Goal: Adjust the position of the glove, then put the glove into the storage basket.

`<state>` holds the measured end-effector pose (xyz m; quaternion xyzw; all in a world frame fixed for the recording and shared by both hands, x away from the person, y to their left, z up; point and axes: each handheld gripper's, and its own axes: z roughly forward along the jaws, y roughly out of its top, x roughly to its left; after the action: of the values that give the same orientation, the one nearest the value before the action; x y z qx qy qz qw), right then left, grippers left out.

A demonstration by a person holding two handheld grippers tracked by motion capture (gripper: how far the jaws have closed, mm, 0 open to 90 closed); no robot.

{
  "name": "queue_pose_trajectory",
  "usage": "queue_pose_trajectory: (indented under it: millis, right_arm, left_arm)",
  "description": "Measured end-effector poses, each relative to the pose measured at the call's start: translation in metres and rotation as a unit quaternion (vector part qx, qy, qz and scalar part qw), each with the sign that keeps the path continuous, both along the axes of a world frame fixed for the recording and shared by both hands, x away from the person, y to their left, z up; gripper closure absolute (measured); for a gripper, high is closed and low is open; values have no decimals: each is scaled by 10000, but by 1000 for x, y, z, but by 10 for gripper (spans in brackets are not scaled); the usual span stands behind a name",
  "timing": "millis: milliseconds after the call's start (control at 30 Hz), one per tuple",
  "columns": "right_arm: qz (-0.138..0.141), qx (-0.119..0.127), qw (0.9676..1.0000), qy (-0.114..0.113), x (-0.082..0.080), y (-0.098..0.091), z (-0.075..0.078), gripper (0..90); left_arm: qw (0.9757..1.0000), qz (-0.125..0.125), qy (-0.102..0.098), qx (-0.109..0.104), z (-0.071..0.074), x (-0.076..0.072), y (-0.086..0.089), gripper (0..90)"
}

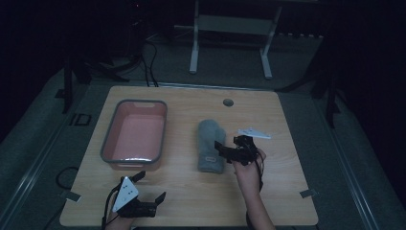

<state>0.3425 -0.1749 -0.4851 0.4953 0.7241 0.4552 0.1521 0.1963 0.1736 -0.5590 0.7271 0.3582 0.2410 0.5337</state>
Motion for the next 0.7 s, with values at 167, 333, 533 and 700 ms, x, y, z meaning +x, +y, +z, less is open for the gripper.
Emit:
queue_pose_trajectory:
  millis: [167,333,533,700]
  right_arm:
    - [369,9,9990,-236,-2,-20,-3,149]
    - [587,150,9977,-309,-5,-29,1,170]
    - [730,303,9969,-35,-5,-35,11,168]
    - [734,155,9972,-32,-2,-35,16,131]
  left_arm:
    - [9983,-212,447,-314,10,5,-9,12]
    - [9960,-537,535,-471,22,12,-24,12]
    - [9943,-703,607,-522,46,32,-52,12]
    - [9949,-807,498,-334,58,49,-66,12]
